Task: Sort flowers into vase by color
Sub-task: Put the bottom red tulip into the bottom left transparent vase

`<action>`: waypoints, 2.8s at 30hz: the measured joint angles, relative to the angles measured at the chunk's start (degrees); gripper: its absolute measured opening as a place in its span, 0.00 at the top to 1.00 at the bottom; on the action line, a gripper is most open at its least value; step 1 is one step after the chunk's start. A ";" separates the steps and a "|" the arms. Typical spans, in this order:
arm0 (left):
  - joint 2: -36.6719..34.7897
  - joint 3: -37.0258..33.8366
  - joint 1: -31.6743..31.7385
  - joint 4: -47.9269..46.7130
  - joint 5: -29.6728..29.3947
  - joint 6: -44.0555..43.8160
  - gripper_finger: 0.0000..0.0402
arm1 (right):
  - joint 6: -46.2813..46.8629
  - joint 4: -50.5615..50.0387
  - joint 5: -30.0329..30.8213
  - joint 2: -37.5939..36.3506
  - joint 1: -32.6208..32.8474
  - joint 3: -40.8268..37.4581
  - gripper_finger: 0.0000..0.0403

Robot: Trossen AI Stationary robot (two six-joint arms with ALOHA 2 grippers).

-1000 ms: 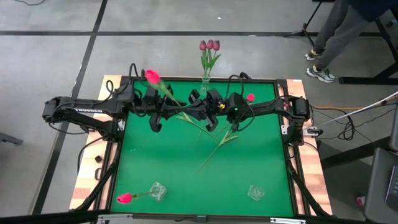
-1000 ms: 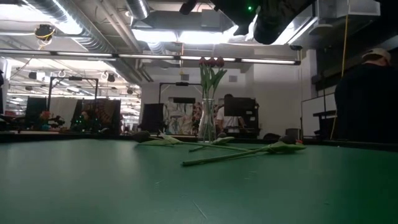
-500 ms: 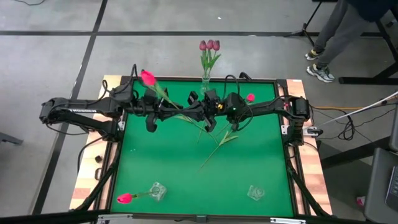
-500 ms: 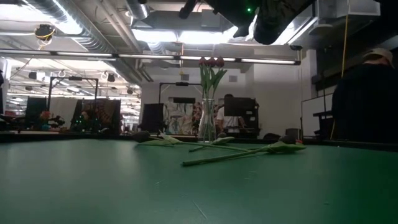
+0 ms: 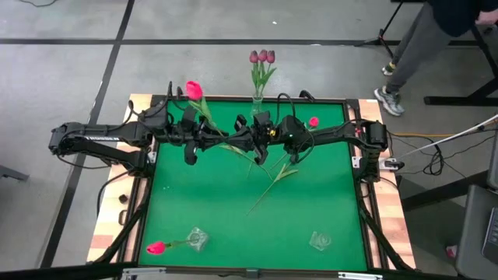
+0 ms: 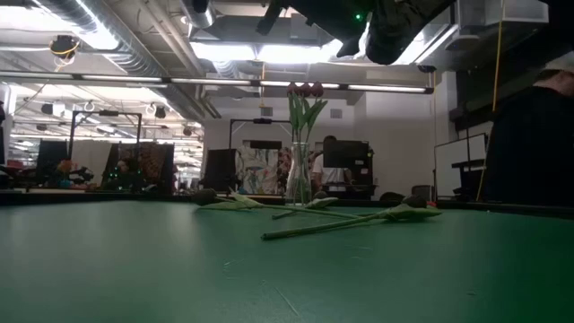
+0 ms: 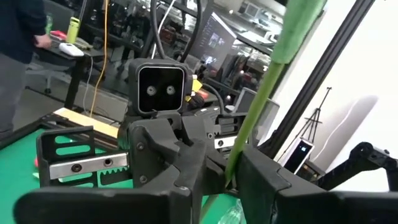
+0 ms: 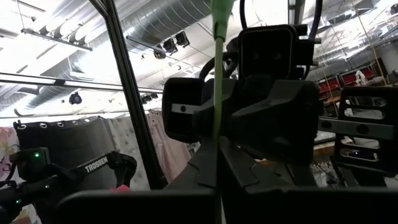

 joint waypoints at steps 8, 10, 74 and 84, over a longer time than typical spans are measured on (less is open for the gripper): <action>-0.16 0.00 0.07 -0.73 2.79 -0.07 0.89 | 0.28 -1.96 -0.50 -0.02 -0.25 0.00 1.00; -0.64 -0.04 0.09 -1.13 4.75 -0.09 0.89 | 1.11 -2.27 -0.62 -0.02 -0.11 0.00 1.00; -3.98 0.00 0.07 -13.51 -2.52 -6.72 0.99 | 1.27 -13.71 -12.95 -0.02 -4.80 0.04 0.79; -4.67 -0.04 0.02 -15.21 0.17 -4.15 0.99 | 6.87 -13.68 -45.13 -0.02 -13.52 0.04 0.70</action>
